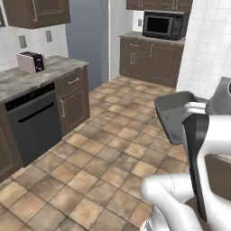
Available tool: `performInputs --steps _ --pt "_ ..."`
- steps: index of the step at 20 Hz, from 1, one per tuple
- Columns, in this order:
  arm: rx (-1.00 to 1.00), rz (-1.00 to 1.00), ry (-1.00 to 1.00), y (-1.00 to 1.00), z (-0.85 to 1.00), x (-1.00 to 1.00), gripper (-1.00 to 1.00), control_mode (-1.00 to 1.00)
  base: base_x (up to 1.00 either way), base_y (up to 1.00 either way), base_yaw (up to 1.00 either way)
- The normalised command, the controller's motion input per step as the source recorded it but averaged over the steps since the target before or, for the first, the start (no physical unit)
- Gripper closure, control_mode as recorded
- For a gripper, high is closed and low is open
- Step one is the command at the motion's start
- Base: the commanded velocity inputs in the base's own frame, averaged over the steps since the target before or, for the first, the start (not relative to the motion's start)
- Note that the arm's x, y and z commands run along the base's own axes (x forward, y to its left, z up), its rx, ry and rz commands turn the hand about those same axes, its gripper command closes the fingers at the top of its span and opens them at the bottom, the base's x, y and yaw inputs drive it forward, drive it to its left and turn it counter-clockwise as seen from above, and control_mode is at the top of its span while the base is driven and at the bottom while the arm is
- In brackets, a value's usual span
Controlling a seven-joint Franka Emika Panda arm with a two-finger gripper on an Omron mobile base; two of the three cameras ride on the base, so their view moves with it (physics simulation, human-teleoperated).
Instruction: Retrieve the tupperware and aluminum foil from the cabinet and place them on the dining counter near the plate with potato and shrimp to prepare for storing leftovers.
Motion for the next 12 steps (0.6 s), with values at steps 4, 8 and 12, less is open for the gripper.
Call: performInputs --steps 4,8,12 --pt "0.0 0.0 0.0 0.0 0.0 0.0 1.0 1.0 0.42 0.72 -0.63" --pt "0.0 0.0 0.0 0.0 0.0 0.0 1.0 1.0 0.07 0.25 -0.68" --pt "0.0 0.0 0.0 0.0 0.0 0.0 1.0 1.0 0.0 0.04 -0.7"
